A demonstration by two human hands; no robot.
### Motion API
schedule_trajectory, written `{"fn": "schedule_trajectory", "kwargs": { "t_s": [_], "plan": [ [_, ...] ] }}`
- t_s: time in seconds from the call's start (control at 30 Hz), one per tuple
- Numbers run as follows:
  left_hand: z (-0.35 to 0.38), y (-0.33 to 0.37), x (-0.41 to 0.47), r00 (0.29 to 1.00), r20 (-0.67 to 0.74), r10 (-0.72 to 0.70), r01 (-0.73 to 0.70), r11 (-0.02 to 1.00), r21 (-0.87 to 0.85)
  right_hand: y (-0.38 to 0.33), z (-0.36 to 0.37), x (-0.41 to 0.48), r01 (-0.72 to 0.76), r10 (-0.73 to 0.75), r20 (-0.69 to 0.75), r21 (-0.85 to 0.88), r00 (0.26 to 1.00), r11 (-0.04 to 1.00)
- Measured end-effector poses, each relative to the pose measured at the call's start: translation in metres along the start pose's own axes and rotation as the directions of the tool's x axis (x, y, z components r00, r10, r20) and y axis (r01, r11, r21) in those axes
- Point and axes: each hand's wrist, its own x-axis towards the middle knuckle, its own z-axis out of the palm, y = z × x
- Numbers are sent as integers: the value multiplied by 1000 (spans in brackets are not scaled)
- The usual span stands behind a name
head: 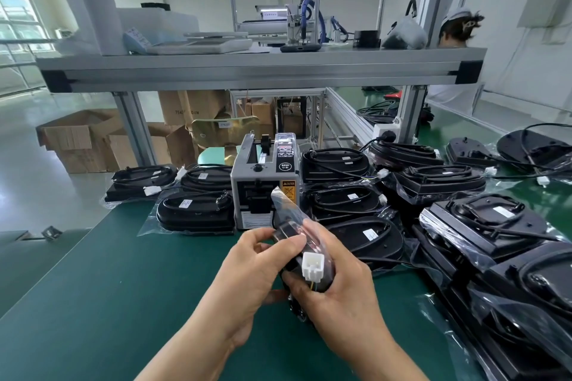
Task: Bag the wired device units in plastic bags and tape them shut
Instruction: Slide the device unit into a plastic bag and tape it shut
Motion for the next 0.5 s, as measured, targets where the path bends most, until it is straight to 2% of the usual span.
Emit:
{"fn": "schedule_trajectory", "kwargs": {
  "t_s": [0.1, 0.2, 0.27, 0.37, 0.43, 0.5],
  "plan": [
    [-3, 7, 6, 990, -17, 143, -142, 988, 66, 0, 9, 4, 44, -38, -53, 107, 998, 993],
    [-10, 10, 13, 956, -21, 294, -274, 913, 301, 1, 9, 5, -19, -16, 107, 317, 994, 948],
    [-17, 4, 14, 922, 40, 385, -365, 832, 417, 2, 0, 0, -46, -36, 271, 289, 962, 956],
    [-24, -15, 10, 868, 140, 476, -484, 748, 454, 9, -20, -14, 19, -64, 406, 115, 912, 993],
    [-26, -29, 6, 833, 184, 522, -538, 687, 489, 7, -39, -22, -3, -49, 476, 107, 878, 994],
    [-24, -42, 2, 783, 226, 579, -596, 597, 536, 2, -51, -28, -100, -1, 505, 174, 863, 980]
  ]
}}
